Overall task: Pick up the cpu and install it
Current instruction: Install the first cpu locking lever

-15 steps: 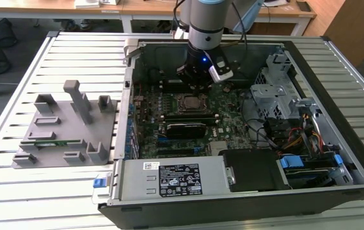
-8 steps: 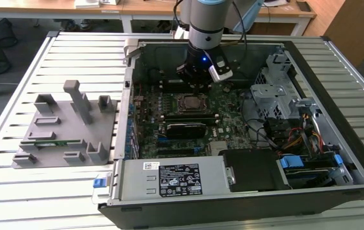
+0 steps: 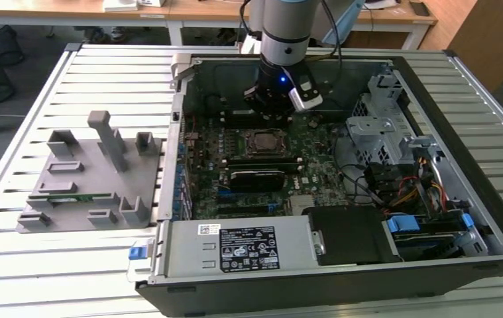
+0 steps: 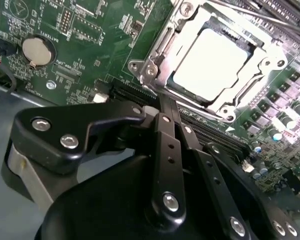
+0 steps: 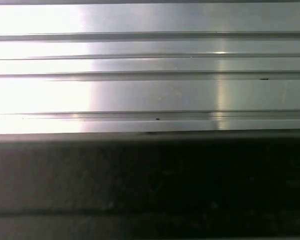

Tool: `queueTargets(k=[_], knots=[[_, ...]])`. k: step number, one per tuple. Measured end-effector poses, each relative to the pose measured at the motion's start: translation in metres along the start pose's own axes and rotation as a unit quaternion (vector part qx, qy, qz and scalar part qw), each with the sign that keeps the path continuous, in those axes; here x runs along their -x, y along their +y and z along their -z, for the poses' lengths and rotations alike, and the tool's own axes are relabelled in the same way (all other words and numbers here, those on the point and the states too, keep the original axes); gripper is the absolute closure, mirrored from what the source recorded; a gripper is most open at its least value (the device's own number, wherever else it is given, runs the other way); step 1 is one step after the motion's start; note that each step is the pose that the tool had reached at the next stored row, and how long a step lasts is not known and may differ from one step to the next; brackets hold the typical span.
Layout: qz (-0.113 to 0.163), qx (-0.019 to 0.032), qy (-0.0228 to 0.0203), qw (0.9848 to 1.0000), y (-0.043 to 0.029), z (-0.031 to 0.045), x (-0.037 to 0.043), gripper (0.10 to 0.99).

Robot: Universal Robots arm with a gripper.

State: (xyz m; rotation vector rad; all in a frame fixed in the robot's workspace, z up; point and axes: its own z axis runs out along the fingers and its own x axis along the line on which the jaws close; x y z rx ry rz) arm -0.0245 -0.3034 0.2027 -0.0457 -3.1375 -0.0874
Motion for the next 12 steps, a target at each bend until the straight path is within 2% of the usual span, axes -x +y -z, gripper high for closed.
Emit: queueTargets(k=[12], knots=[[0.0,0.0,0.0,1.0,-0.0062,0.0003,0.0002,0.98]])
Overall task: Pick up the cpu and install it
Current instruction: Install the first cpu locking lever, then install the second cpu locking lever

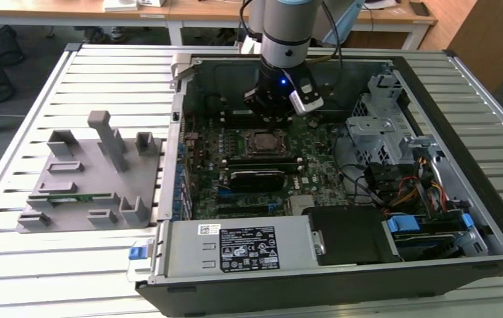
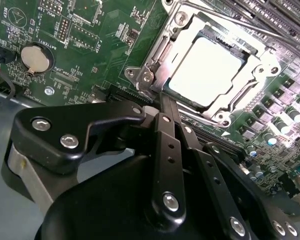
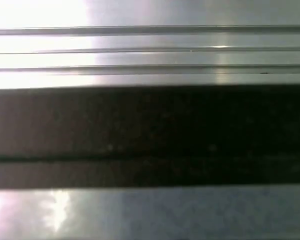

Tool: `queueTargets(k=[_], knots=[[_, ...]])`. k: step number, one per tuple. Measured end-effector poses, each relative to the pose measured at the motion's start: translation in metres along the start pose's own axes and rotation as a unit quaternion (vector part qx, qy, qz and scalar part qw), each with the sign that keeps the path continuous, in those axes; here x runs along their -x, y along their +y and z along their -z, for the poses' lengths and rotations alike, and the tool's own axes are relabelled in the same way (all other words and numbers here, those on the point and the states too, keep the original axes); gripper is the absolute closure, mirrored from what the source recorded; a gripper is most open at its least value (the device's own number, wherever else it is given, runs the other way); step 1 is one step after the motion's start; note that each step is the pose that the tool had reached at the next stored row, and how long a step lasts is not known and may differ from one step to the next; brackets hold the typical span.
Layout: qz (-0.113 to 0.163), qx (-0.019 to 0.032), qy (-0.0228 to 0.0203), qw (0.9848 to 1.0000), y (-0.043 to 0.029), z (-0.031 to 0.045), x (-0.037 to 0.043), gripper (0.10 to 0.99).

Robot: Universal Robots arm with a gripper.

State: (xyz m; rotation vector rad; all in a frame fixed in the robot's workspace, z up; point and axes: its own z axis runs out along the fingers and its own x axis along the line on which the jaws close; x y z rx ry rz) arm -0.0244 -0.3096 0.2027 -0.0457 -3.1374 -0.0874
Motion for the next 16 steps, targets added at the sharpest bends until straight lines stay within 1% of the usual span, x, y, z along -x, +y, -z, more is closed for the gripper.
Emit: queueTargets(k=[6,16], knots=[[0.0,0.0,0.0,1.0,-0.0024,0.0001,0.0001,0.98],[0.0,0.0,0.0,1.0,-0.0087,0.0005,0.0003,0.98]])
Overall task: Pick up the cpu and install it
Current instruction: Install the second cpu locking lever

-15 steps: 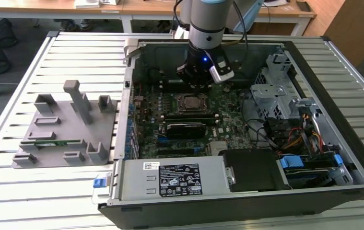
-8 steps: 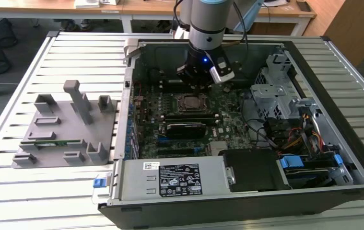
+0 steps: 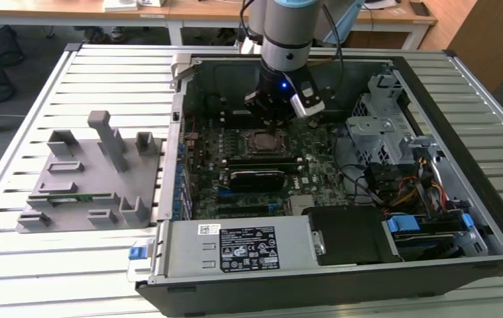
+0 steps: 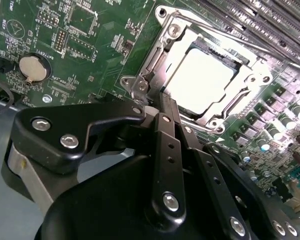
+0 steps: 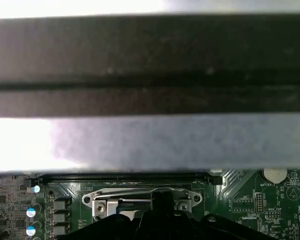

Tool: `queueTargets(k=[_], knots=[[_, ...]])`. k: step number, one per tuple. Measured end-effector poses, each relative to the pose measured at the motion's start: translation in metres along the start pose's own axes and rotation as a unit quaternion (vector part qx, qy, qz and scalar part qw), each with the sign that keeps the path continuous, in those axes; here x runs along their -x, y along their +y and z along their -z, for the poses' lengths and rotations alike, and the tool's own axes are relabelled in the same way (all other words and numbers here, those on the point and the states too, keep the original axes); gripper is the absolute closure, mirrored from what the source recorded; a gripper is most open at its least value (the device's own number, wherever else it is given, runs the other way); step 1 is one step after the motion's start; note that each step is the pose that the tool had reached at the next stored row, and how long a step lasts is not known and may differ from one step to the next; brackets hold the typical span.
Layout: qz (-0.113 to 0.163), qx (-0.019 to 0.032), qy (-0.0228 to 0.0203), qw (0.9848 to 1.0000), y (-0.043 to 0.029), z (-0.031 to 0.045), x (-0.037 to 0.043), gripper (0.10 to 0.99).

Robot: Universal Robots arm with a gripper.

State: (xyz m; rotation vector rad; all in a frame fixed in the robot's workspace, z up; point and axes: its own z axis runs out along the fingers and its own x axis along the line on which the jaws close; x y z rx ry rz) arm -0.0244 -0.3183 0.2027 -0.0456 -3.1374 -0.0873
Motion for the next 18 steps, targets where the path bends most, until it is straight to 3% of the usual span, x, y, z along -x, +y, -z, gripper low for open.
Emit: queueTargets(k=[8,18], knots=[[0.0,0.0001,0.0,1.0,-0.0048,0.0025,0.0002,0.98],[0.0,0.0001,0.0,1.0,-0.0032,0.0322,0.0001,0.98]])
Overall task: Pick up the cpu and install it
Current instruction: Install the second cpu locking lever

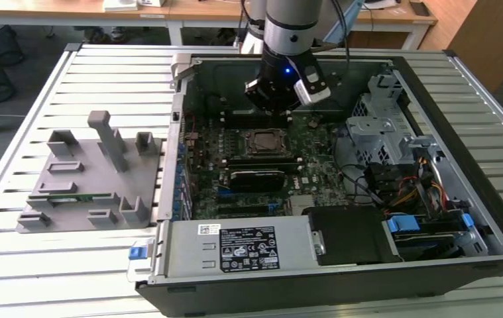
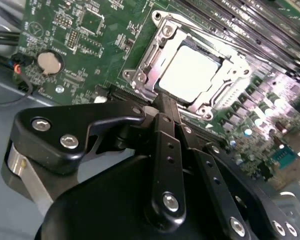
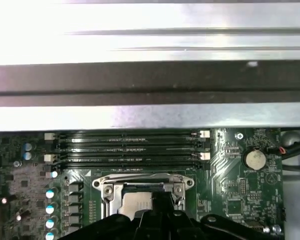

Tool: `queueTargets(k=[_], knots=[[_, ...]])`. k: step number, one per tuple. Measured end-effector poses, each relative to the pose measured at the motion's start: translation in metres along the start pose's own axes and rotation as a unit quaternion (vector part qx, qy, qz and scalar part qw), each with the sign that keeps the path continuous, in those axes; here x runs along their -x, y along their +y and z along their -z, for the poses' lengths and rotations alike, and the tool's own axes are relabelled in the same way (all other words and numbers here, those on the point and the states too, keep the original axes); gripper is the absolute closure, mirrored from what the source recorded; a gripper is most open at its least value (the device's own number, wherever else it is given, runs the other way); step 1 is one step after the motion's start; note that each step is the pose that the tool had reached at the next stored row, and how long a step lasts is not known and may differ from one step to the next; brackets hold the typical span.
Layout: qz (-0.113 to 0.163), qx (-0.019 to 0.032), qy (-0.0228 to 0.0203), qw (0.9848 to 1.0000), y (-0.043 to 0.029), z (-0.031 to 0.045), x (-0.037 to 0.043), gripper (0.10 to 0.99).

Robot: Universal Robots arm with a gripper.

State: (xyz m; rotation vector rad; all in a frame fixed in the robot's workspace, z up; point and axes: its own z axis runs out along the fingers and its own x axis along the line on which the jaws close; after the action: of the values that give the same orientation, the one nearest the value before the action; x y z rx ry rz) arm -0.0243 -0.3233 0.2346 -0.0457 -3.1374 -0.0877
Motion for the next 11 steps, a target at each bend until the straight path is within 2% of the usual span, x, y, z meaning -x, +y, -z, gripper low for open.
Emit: queueTargets(k=[5,9,11], knots=[[0.0,0.0001,0.0,1.0,-0.0015,0.0022,0.0001,0.98],[0.0,0.0,0.0,1.0,-0.0083,0.0026,0.0002,0.98],[0.0,-0.0001,0.0,1.0,-0.0139,0.003,0.0004,0.98]])
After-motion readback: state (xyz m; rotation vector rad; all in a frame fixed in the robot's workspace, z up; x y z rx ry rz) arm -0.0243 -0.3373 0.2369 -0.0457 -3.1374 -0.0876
